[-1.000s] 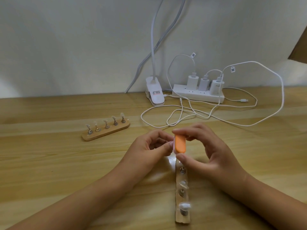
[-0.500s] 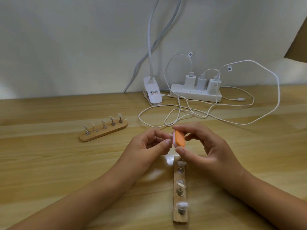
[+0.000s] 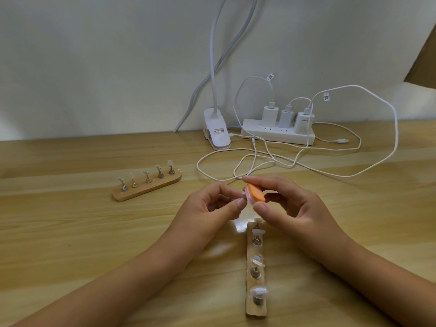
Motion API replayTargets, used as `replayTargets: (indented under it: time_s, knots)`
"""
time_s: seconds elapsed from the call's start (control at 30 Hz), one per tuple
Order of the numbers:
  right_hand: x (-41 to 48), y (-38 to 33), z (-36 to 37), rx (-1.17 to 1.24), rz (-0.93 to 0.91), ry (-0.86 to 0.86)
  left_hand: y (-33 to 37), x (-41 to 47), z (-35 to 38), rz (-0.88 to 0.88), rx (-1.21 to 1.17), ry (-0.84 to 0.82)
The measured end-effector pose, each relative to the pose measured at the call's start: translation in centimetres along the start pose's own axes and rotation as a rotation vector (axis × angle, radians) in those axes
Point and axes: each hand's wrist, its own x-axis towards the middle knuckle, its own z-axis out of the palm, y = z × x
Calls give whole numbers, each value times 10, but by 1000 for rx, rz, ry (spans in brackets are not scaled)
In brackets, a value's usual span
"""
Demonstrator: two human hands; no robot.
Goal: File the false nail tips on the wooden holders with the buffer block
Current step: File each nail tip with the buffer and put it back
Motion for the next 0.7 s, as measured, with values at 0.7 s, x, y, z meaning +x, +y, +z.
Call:
replayTargets:
  time_s: [0.7]
  knots:
    - [2,-5,0,233,149,41,-3,-1,-1,92,139,25]
